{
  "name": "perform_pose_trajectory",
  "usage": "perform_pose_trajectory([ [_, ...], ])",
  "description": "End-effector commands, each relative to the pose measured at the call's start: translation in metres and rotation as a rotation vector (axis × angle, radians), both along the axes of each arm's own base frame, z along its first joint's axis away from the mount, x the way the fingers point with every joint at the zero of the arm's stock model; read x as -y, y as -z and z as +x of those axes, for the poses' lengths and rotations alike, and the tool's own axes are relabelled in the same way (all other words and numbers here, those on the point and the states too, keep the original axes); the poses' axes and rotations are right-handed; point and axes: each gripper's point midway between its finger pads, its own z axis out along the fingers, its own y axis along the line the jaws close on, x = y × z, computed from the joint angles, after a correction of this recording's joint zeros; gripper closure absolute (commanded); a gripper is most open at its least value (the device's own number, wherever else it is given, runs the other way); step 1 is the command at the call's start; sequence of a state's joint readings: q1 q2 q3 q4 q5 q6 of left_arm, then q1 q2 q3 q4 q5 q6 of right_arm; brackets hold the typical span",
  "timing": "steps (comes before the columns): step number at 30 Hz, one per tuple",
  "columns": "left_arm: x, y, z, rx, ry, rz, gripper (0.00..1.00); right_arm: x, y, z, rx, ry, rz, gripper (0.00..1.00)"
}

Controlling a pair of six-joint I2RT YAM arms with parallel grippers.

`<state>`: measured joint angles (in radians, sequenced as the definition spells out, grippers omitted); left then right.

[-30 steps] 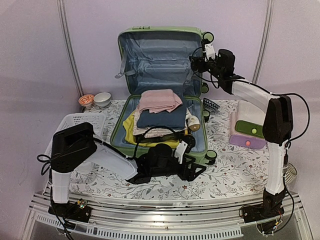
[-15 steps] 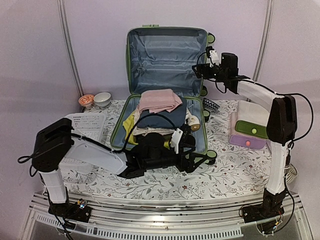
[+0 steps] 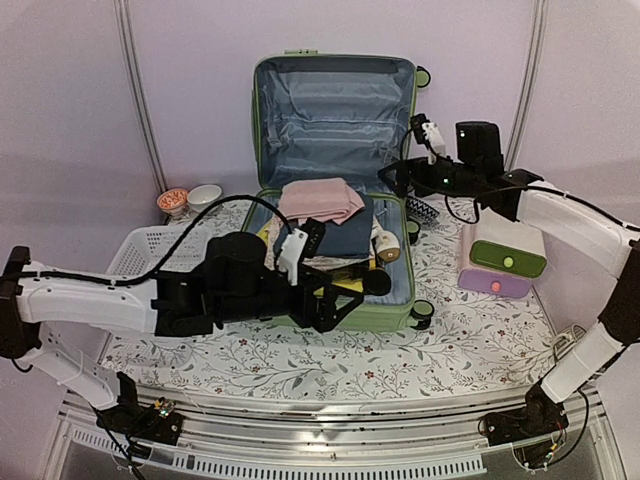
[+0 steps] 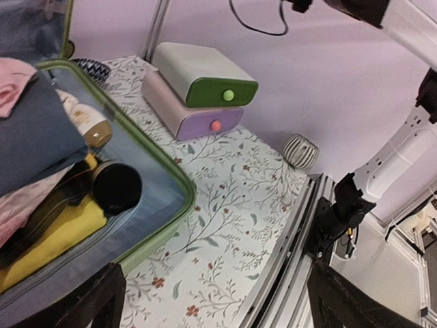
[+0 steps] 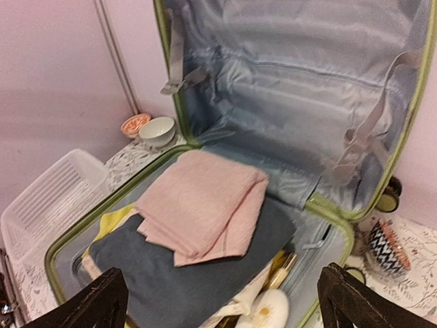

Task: Open, take out, and arrange the luggage
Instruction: Open the luggage at the center of the board, then adjust the opened luggage at the center of the board.

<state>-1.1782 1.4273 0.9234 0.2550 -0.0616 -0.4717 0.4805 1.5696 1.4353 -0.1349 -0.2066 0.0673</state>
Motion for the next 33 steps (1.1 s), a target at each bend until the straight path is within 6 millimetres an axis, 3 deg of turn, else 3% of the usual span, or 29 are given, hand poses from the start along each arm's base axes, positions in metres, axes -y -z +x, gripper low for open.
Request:
perform_pose_trajectory([
  [1, -0.063, 0.026, 0.012, -0.065, -0.153, 0.205, 0.04, 0.002, 0.049, -0.046, -0.184, 0.007, -0.052, 0.01],
  [4, -0.108, 0.023, 0.022, -0.095, -0.254, 0.24, 0.02, 0.011, 0.068, -0.071, -0.265, 0.054, -0.05, 0.01],
  [8, -0.157, 0.025, 0.029, -0.138, -0.329, 0.232, 0.03, 0.006, 0.095, -0.109, -0.329, 0.016, -0.15, 0.01],
  [12, -0.181, 0.027, 0.028, -0.162, -0.353, 0.187, 0.05, 0.002, 0.105, -0.143, -0.352, -0.094, -0.222, 0.01],
  [16, -0.187, 0.045, 0.028, -0.219, -0.348, 0.19, 0.06, 0.007, 0.128, -0.171, -0.477, -0.109, -0.229, 0.01],
  [24, -0.179, 0.09, 0.033, -0.295, -0.33, 0.186, 0.07, 0.014, 0.197, -0.225, -0.657, -0.093, -0.271, 0.01],
  [28, -0.173, 0.105, 0.041, -0.309, -0.334, 0.203, 0.07, 0.022, 0.213, -0.225, -0.669, -0.037, -0.268, 0.01],
  [33, -0.165, 0.121, 0.054, -0.319, -0.339, 0.221, 0.07, 0.02, 0.228, -0.211, -0.642, 0.009, -0.263, 0.01],
])
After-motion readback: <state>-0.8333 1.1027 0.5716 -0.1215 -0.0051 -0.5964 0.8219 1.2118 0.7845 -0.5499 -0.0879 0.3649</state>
